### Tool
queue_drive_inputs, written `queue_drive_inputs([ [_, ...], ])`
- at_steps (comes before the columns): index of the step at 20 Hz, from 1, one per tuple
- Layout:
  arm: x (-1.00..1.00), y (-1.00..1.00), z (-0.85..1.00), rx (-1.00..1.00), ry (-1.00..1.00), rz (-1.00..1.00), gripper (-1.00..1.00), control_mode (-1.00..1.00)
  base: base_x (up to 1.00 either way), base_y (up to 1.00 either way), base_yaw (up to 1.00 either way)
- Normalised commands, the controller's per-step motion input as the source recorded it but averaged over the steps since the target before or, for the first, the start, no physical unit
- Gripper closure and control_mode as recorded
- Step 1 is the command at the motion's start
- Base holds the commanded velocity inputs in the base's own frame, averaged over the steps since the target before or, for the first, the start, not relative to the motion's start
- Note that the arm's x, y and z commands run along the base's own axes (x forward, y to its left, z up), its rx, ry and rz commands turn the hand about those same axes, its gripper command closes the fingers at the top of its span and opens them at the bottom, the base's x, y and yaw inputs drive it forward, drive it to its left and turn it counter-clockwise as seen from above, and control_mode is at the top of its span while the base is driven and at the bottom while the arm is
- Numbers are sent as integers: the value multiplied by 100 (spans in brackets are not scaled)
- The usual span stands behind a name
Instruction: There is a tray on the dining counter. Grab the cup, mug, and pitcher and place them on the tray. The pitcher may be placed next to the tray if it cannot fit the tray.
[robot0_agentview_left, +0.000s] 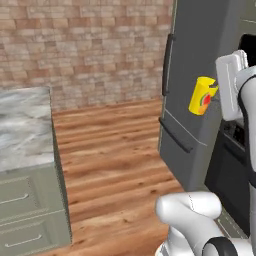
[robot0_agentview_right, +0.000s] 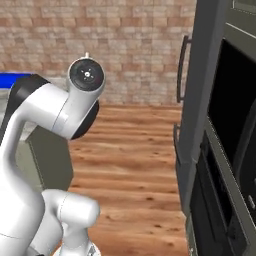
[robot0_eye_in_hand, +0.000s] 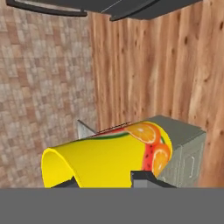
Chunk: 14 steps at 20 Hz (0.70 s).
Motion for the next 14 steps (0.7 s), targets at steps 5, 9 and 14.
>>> queue_drive_inputs([
  [5, 0, 0, 0, 0, 0, 0, 100, 100, 100, -3, 0],
  [9, 0, 0, 0, 0, 0, 0, 100, 100, 100, -19, 0],
  [14, 0, 0, 0, 0, 0, 0, 100, 100, 94, -41, 6],
])
